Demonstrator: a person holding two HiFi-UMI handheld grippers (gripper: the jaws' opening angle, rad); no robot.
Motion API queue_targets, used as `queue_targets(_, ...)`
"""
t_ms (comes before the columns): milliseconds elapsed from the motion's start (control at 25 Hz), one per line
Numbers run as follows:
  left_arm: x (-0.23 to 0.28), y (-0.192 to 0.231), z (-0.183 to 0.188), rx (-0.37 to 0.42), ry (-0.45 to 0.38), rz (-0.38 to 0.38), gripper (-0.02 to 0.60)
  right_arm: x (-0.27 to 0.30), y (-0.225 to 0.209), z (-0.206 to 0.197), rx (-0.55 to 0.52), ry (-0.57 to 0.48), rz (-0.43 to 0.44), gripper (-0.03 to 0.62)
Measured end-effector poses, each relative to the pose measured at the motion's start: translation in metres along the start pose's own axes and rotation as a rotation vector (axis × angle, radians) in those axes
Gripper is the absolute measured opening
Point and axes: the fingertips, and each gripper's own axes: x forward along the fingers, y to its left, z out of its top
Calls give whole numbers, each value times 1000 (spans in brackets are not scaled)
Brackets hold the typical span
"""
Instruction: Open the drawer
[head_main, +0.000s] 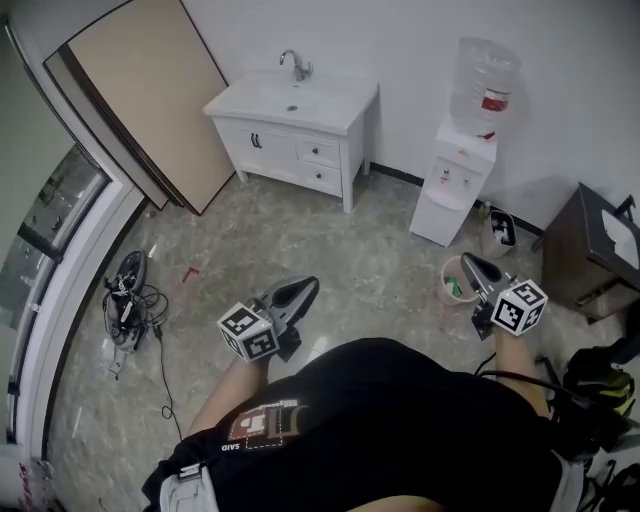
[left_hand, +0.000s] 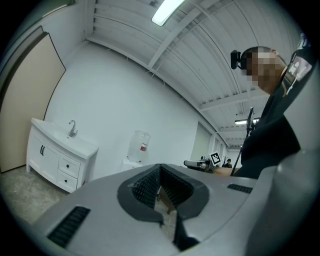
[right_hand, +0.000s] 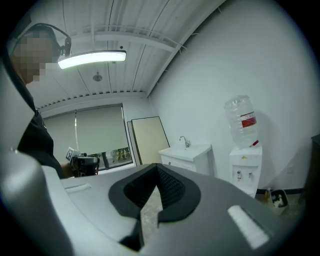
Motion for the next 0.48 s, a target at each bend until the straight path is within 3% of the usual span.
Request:
queue_targets(280,90,8,0,-4,1,8,-2,6,-89,15,10,18,19,-2)
queue_targets(480,126,24,-4,-15,25,-4,-2,16,-126,18,22,17,4,-2)
